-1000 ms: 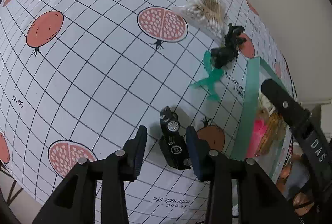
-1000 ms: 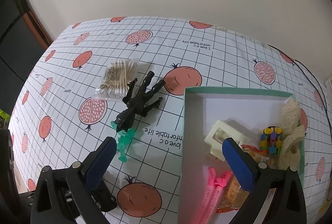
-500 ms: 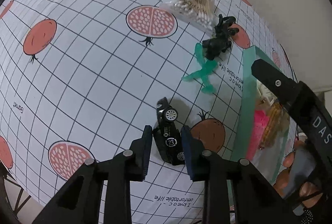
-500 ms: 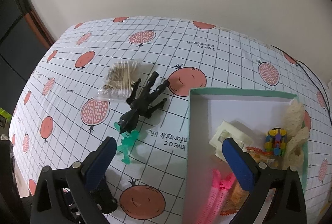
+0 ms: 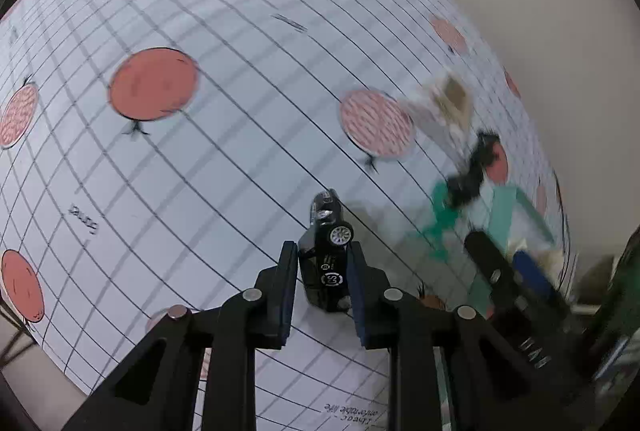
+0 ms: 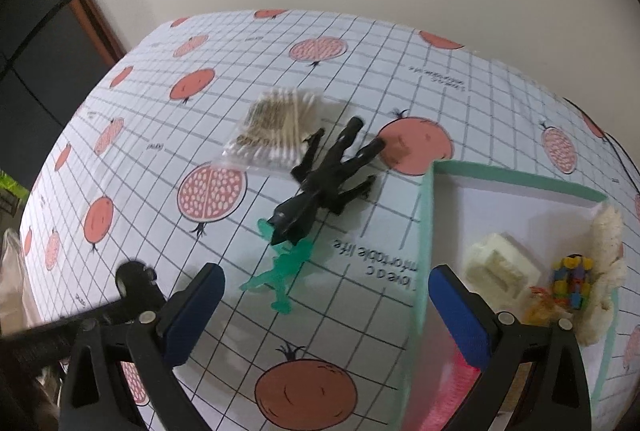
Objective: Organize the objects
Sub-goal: 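Grasp the black toy car with the left gripper and lift it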
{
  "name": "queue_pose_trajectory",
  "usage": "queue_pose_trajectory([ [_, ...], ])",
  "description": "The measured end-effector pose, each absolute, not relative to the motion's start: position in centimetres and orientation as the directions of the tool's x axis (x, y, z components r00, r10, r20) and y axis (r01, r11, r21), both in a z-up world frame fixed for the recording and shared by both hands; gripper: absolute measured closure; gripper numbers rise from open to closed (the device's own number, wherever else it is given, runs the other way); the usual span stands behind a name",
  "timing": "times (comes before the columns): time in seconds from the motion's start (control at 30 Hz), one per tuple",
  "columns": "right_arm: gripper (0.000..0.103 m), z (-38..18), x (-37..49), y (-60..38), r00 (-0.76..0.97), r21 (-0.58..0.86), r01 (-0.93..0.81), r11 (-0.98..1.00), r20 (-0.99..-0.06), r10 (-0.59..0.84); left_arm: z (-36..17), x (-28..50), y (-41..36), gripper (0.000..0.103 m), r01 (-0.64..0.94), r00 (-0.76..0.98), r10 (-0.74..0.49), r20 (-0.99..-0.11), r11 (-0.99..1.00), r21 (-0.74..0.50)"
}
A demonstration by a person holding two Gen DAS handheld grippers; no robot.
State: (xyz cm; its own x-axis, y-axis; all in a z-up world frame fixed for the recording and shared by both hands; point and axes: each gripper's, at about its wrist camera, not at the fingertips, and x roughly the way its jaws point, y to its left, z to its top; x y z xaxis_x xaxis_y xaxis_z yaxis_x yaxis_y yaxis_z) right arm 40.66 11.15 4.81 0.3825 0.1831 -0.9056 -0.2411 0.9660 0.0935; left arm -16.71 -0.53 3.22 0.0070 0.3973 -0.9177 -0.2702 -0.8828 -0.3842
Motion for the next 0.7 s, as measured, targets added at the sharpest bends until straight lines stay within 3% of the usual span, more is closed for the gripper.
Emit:
queue_pose_trajectory([
  [0.2,0.000,3.1,40.4,12.5,0.347,0.080,-0.259,0.963,-0.922,0.170,2.5,-18.8,-1.4,0.078,-0.196,-0.019,0.412,-0.911,-0.895,-0.401],
  [0.7,0.000,0.2,40.4,14.3,0.321,0.008,-0.269,0.963,-0.942,0.097,1.5,-20.2,-0.8,0.078,-0.226,-0.017,0.375,-0.927,-0.904,-0.362],
])
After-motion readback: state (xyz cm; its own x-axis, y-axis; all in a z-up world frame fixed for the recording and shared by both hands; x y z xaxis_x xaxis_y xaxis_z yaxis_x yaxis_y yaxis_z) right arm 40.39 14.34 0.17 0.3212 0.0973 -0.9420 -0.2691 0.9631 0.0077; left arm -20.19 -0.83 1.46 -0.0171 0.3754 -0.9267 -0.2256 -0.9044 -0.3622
